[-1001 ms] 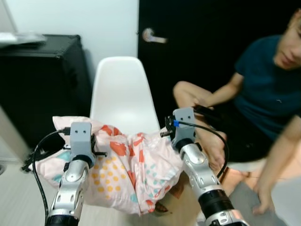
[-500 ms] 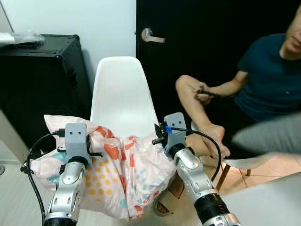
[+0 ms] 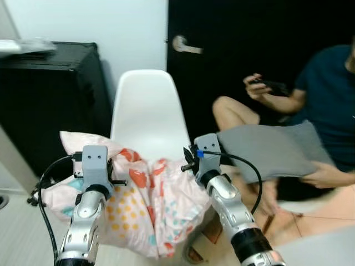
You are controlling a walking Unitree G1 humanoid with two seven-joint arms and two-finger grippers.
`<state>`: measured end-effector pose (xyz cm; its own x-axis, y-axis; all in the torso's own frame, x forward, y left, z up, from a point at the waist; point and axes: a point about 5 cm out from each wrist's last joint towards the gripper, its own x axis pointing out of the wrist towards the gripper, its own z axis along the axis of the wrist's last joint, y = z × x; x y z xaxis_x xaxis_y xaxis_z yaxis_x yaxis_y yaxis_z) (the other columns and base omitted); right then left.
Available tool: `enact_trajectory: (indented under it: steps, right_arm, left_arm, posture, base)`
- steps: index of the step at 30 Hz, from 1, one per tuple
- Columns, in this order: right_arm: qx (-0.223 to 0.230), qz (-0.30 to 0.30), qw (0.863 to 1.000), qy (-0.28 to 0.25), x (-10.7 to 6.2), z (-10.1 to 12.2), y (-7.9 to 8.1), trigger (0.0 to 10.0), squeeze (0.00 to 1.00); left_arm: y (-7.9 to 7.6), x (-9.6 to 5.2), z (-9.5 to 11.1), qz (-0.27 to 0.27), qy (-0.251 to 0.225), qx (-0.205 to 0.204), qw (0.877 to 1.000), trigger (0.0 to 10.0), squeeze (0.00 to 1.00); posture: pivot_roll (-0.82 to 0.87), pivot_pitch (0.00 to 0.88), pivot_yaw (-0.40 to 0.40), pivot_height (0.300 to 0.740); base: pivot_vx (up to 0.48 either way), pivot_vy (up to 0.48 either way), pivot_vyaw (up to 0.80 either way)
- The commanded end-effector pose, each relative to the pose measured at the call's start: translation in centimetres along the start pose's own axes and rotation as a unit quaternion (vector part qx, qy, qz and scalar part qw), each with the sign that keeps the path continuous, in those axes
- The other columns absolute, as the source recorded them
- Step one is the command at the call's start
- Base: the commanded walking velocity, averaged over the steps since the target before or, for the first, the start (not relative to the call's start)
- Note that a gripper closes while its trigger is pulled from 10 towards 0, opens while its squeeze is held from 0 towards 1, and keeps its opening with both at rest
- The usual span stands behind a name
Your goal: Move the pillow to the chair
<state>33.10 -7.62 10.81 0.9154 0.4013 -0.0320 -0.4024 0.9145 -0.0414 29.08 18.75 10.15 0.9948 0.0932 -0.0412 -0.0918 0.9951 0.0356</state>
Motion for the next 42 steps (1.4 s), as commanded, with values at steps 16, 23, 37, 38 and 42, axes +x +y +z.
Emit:
enact_trajectory:
  steps: [16,23,37,38,42]
  right_arm:
    - [-0.010,0.004,1.000,-0.012,0.12,0.44,-0.08,10.0,0.00]
    - [-0.003,-0.003,1.000,-0.011,0.15,0.47,-0.40,10.0,0.00]
    - [-0.006,-0.005,1.000,0.004,0.16,0.04,-0.39,10.0,0.00]
    - [-0.005,-0.007,1.000,0.004,0.19,0.05,-0.46,10.0,0.00]
    - [-0.011,-0.008,1.000,0.001,0.18,0.10,-0.45,10.0,0.00]
  left_arm:
    - [-0.78,0.27,1.66,-0.015,-0.042,-0.005,0.999,10.0,0.00]
    - [-0.77,0.29,1.71,-0.015,-0.042,-0.005,0.999,10.0,0.00]
    - [-0.94,0.09,1.15,-0.015,-0.028,-0.003,0.999,10.0,0.00]
    - [-0.93,0.08,1.16,-0.015,-0.028,-0.003,0.999,10.0,0.00]
    - [-0.91,0.09,1.24,-0.015,-0.030,-0.003,0.999,10.0,0.00]
  posture:
    - [0.09,0.047,-0.016,0.740]
    - [0.09,0.048,-0.017,0.740]
    - [0.09,0.057,-0.024,0.740]
    - [0.09,0.058,-0.024,0.740]
    - [0.09,0.061,-0.025,0.740]
  base:
    - [0.340,0.000,0.00]
    - [0.329,0.000,0.00]
    - [0.153,0.000,-0.11]
    - [0.000,0.000,-0.80]
    - [0.000,0.000,-0.20]
